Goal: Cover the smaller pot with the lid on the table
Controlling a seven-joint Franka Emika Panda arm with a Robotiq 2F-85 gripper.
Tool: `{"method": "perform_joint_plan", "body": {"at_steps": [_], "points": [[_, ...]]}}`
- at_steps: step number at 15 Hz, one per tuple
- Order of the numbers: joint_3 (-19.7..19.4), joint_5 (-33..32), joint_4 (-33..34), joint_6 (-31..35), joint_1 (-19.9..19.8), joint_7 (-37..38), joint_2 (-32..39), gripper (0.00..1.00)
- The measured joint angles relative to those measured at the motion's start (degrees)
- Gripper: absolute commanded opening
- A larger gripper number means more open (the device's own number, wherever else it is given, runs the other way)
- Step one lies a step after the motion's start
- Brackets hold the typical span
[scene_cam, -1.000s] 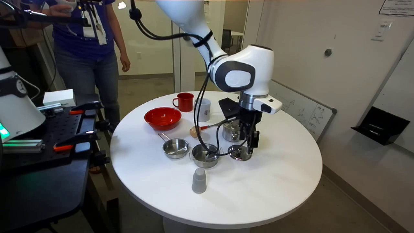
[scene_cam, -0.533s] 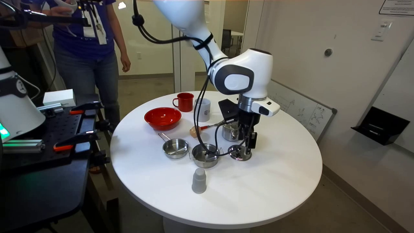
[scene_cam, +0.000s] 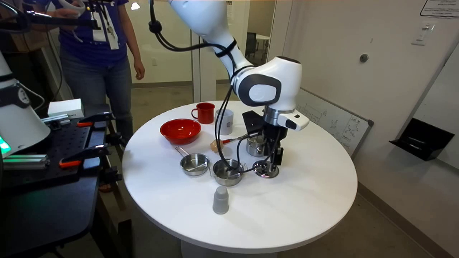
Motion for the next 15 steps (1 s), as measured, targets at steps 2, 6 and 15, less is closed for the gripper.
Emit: {"method": "perform_joint_plan", "body": {"at_steps": [2, 6, 15], "points": [[0.0, 0.0, 0.2, -0.5, 0.0, 0.6, 0.1, 1.00], [-0.1, 0.1, 0.2, -1.5, 0.0, 2.1, 0.2, 0.97], [-0.2, 1.0, 1.2, -2.6, 0.1, 4.3, 0.3, 0.25]]}}
